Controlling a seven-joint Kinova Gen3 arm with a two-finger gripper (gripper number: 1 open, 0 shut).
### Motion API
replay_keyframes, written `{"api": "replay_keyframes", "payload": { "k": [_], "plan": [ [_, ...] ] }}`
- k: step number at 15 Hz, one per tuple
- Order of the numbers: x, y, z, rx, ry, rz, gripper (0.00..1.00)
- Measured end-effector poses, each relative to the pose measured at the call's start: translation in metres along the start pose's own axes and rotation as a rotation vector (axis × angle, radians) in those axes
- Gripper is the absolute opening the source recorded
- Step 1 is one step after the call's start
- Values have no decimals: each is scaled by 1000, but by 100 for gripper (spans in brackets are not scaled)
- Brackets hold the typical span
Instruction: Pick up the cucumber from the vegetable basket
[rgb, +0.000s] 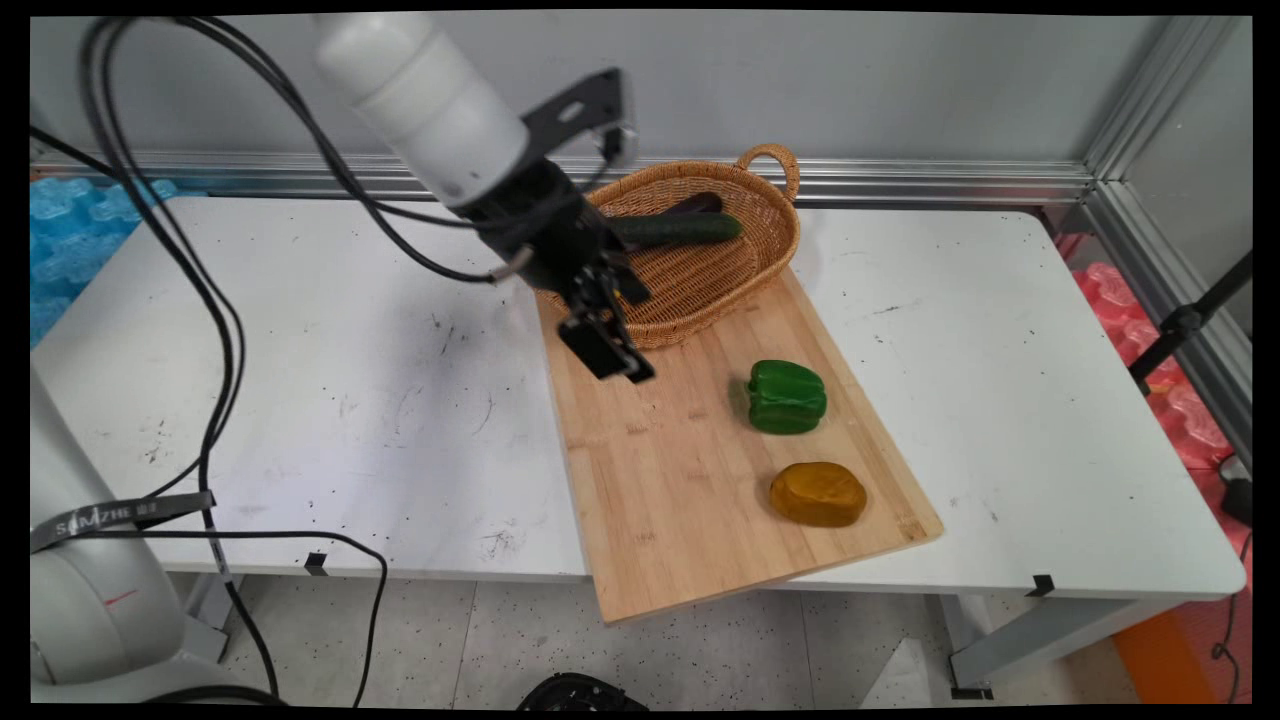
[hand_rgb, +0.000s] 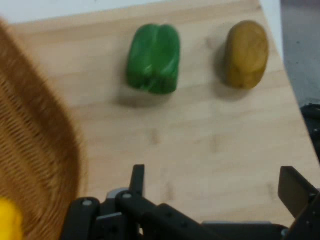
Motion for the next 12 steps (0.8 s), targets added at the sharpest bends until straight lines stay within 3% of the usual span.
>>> {"api": "replay_keyframes", "payload": {
  "k": [7, 12],
  "plan": [
    [-39, -34, -44, 85, -26, -138, 100],
    [-49, -56, -57, 142, -8, -247, 100]
  ]
}}
